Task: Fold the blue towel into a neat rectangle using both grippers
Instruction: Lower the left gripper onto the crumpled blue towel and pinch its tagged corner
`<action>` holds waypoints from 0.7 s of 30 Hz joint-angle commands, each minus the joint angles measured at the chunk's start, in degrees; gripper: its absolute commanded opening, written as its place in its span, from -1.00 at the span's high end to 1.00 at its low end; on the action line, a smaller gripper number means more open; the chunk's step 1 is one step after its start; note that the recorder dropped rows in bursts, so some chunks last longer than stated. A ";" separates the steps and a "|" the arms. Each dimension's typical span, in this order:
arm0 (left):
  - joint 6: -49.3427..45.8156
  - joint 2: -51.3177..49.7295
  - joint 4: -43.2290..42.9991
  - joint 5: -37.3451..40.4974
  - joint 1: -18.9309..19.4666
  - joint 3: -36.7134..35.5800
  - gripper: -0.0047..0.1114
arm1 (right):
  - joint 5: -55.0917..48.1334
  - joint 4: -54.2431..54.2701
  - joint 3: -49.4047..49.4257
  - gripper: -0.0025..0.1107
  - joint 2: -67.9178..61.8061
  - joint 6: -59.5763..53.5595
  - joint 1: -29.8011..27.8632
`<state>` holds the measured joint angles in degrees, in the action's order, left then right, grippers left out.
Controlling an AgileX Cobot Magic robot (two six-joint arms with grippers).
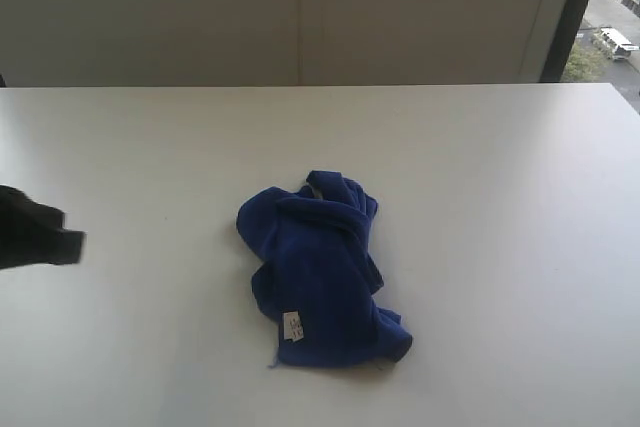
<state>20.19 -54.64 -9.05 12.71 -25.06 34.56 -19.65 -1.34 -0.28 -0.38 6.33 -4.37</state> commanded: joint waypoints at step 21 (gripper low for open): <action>-48.51 -57.70 35.38 33.39 -5.37 50.59 0.16 | 0.33 -0.16 0.28 0.96 0.38 -0.05 0.30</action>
<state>-27.53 -111.00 24.82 46.86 -30.66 84.80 -19.65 -1.34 -0.28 -0.38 6.33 -4.37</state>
